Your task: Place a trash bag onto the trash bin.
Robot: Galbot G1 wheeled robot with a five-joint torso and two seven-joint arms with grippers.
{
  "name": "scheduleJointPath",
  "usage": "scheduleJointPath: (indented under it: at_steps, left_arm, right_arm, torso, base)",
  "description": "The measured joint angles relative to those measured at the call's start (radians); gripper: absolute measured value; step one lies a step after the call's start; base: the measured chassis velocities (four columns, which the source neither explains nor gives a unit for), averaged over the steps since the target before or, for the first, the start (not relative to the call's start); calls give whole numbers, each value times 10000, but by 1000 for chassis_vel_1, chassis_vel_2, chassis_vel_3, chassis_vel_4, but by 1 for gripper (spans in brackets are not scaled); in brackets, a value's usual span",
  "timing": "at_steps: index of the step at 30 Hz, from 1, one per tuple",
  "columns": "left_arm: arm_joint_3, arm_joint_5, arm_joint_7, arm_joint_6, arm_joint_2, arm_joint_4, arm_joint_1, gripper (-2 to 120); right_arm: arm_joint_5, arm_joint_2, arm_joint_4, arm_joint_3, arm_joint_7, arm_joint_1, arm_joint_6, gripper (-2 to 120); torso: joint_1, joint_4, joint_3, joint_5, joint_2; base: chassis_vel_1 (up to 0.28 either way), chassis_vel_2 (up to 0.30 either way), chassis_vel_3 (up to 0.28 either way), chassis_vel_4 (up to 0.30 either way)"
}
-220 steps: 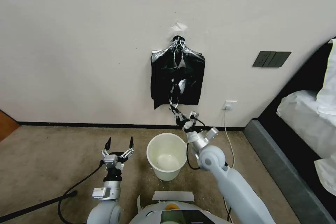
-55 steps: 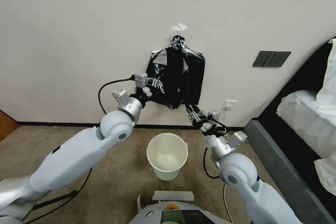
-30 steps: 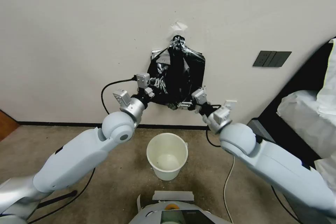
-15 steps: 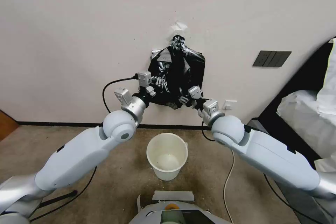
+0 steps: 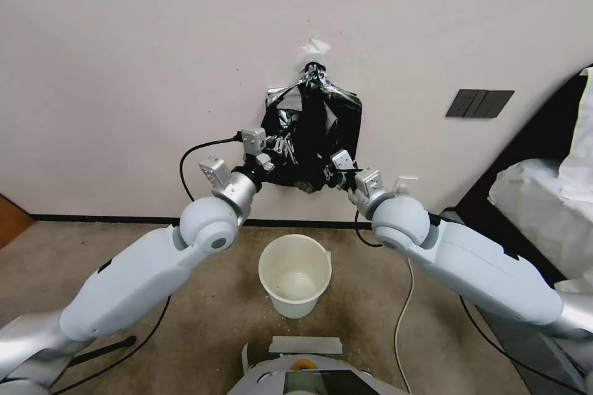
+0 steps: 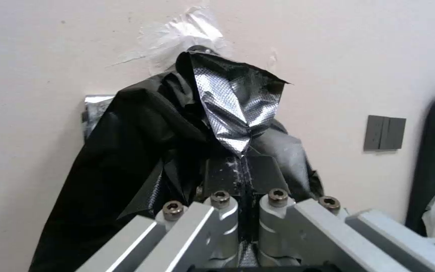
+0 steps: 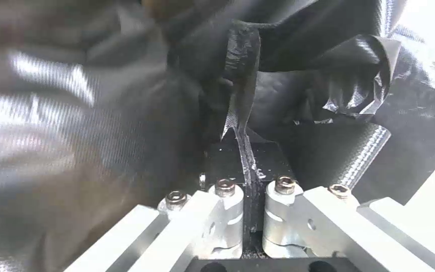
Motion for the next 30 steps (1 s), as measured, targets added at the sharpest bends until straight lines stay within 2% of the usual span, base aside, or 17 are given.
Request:
scheduleJointPath:
  at_steps: [3, 4, 8, 12, 15, 21, 30]
  left_arm:
    - [-393, 18, 31, 0, 162, -132, 505, 0]
    - [-393, 18, 31, 0, 162, -132, 505, 0]
    - [-1006, 42, 75, -2, 319, -258, 1291, 0]
    - [-1237, 124, 204, -27, 417, -361, 1645, 0]
    - [-1388, 335, 321, -147, 472, -402, 1980, 0]
    - [-1689, 422, 343, -161, 432, -606, 2477, 0]
    - [-2237, 723, 420, -217, 488, -1020, 3532, 0]
  right_arm:
    - [359, 6, 45, 442, -285, -535, 948, 0]
    - [359, 6, 45, 442, -285, -535, 948, 0]
    - [1059, 162, 362, 1599, -1182, -1726, 2564, 0]
    - [1286, 168, 692, 2301, -1744, -2421, 3113, 0]
    - [1266, 96, 1156, 3011, -2579, -3416, 3754, 0]
    - [906, 46, 1477, 3233, -3278, -4351, 4307, 0]
    - [654, 122, 1875, 3602, -3523, -5257, 4339, 0]
  torso:
    - [-1, 0, 0, 1, 0]
    - [-1, 0, 0, 1, 0]
    - [-1, 1, 0, 0, 0]
    - [-1, 1, 0, 1, 0]
    - [-1, -3, -1, 0, 0]
    - [-1, -2, -1, 1, 0]
    - [-1, 1, -1, 1, 0]
  base:
    - [0, 0, 0, 0]
    - [0, 0, 0, 0]
    - [0, 0, 0, 0]
    - [0, 0, 0, 0]
    - [0, 0, 0, 0]
    - [0, 0, 0, 0]
    - [0, 0, 0, 0]
